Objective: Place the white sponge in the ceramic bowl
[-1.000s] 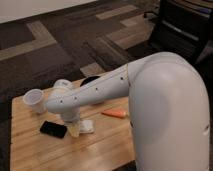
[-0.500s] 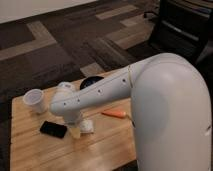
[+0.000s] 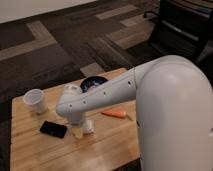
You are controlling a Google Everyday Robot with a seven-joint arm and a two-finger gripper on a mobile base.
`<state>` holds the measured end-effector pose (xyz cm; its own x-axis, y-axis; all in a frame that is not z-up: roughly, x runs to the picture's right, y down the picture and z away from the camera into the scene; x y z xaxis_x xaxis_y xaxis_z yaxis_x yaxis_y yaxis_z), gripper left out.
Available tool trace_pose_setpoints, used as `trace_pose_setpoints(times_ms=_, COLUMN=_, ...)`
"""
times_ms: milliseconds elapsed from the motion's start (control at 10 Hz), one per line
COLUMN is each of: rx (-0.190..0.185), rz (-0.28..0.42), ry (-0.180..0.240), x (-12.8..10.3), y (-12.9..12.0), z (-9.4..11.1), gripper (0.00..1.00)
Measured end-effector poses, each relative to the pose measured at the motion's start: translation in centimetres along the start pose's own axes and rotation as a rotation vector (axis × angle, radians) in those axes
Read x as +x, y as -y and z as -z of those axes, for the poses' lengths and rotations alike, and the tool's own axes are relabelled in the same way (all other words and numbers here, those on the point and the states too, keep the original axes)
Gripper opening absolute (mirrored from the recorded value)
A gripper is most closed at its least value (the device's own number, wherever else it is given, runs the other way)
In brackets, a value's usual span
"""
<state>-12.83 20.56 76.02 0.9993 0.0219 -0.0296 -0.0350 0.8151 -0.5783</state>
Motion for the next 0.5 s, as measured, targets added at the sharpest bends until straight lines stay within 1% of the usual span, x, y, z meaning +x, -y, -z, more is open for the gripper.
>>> trace_pose_setpoints(times_ms=500, rx=-0.015, rz=-0.010, ry=-0.005, x=0.88, y=-0.20, z=-0.75, gripper=0.65)
